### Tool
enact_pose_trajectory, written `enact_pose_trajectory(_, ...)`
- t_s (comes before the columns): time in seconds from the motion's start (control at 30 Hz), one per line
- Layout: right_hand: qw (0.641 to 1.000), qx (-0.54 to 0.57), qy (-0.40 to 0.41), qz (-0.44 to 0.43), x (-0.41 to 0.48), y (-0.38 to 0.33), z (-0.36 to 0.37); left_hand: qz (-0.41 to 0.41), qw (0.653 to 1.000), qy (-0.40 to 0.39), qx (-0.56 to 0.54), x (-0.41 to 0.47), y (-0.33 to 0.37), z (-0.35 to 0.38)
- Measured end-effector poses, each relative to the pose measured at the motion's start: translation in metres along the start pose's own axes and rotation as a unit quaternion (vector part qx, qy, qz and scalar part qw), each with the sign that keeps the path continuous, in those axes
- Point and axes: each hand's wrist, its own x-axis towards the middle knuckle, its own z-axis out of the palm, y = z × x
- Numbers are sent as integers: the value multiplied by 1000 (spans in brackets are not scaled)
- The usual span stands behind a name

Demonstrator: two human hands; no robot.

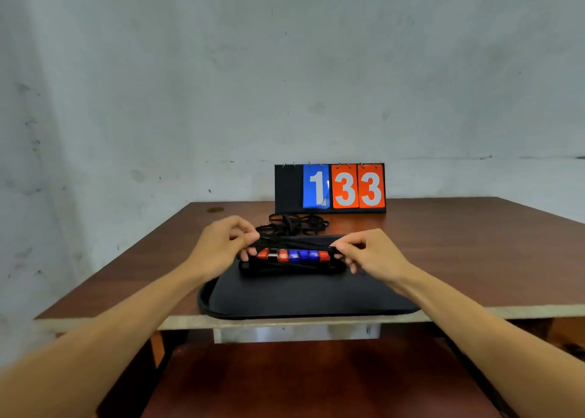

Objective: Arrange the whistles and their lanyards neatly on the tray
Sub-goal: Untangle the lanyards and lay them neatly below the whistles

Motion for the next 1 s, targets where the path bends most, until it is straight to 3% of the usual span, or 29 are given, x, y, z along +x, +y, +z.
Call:
enact_pose_trajectory(0.2,983,-154,-64,-75,1,17,19,22,980,-113,159,-15,-33,-4)
enact_pose_trajectory(0.37,955,-246,-86,-142,15,22,21,37,975,-105,194,-9,-50,-5)
enact_pose_trajectory(0.63,915,-354,-40,-188,23,32,27,-13,996,-54,74,-4,-68,2)
enact_pose_trajectory(1.0,910,-374,1,-181,19,35,28,-57,998,-16,-2,-7,-62,1)
